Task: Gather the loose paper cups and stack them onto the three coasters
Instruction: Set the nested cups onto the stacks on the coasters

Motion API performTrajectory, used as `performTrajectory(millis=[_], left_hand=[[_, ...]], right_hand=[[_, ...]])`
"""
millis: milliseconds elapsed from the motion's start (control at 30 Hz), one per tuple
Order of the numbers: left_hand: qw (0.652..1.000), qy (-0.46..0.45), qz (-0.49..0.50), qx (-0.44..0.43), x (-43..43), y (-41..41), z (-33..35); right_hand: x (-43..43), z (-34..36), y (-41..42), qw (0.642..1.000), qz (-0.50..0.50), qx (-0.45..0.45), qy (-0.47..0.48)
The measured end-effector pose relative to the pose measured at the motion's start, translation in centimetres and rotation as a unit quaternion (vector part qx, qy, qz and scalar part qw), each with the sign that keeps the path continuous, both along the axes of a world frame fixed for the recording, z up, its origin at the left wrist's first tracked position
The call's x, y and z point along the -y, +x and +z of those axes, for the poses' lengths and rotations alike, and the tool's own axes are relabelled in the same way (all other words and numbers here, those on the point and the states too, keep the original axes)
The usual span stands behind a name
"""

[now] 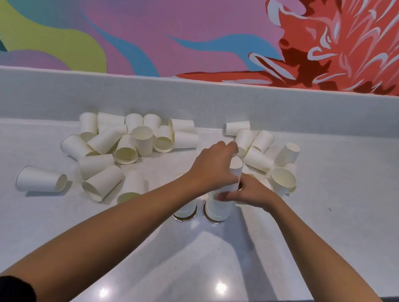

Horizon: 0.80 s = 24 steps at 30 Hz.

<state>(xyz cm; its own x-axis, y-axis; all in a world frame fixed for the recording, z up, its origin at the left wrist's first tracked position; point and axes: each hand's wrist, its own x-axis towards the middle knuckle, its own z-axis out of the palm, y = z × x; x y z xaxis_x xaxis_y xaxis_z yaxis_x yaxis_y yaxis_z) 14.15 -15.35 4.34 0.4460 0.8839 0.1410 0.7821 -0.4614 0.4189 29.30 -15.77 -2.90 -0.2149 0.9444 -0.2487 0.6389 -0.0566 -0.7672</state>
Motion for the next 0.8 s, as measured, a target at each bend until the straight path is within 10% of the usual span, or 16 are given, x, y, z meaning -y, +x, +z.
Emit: performTrajectory(millis=[800], left_hand=[[0.996,-0.082,-0.031,-0.028,-0.4,-1.1,-3.5]], right_hand=[[1.4,-3.6,-2.3,0.999,-0.043,-0.023,0.019]])
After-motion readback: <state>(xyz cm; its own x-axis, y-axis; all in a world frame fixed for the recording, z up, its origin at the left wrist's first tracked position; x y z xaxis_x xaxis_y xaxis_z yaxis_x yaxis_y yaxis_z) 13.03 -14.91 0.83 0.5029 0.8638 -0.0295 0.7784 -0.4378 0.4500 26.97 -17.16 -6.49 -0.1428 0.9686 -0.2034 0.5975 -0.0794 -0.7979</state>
